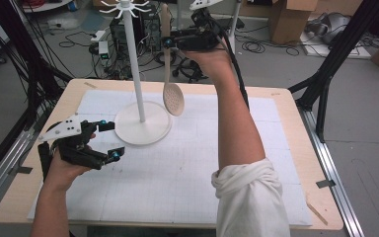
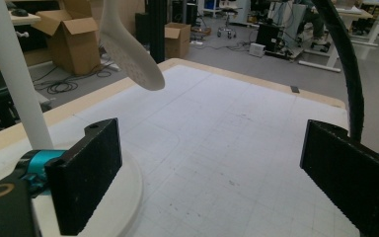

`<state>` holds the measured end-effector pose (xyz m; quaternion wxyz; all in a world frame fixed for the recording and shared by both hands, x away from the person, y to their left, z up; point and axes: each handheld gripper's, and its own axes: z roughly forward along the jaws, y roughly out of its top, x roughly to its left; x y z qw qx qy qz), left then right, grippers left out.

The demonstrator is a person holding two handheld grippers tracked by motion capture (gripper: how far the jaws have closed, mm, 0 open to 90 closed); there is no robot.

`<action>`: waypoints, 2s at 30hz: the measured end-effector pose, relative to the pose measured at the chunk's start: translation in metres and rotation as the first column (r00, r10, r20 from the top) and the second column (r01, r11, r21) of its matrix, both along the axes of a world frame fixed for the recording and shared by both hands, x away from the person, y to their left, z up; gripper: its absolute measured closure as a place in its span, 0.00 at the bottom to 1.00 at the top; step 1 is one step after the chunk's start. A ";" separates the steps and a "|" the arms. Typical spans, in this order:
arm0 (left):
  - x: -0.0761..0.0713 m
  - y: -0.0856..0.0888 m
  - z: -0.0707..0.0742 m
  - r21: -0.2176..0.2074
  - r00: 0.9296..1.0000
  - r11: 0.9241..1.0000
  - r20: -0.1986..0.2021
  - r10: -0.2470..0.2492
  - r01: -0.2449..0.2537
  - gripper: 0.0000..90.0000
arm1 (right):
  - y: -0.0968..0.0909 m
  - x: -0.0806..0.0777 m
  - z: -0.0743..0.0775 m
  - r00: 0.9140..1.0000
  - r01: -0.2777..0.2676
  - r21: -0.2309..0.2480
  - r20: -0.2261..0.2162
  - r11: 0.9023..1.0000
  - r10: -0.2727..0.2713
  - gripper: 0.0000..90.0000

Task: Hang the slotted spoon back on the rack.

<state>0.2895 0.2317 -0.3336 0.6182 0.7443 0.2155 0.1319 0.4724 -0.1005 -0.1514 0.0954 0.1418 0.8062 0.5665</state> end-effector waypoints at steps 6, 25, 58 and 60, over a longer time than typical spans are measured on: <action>0.000 0.000 0.001 0.001 1.000 1.000 0.007 0.001 -0.001 0.10 | 0.009 0.007 -0.004 1.000 0.007 -0.021 -0.014 1.000 -0.008 0.77; -0.002 -0.008 0.001 -0.010 1.000 1.000 0.003 -0.025 0.025 0.10 | 0.025 0.020 -0.007 0.999 0.026 -0.001 -0.039 1.000 -0.026 0.77; -0.002 -0.005 0.001 -0.008 1.000 1.000 0.003 -0.005 0.005 0.10 | 0.047 0.015 -0.005 1.000 0.007 -0.061 -0.020 0.998 -0.009 0.55; -0.002 -0.006 0.000 -0.004 1.000 1.000 0.000 -0.004 0.004 0.10 | 0.044 0.012 -0.006 1.000 0.012 -0.058 -0.017 0.998 -0.013 0.52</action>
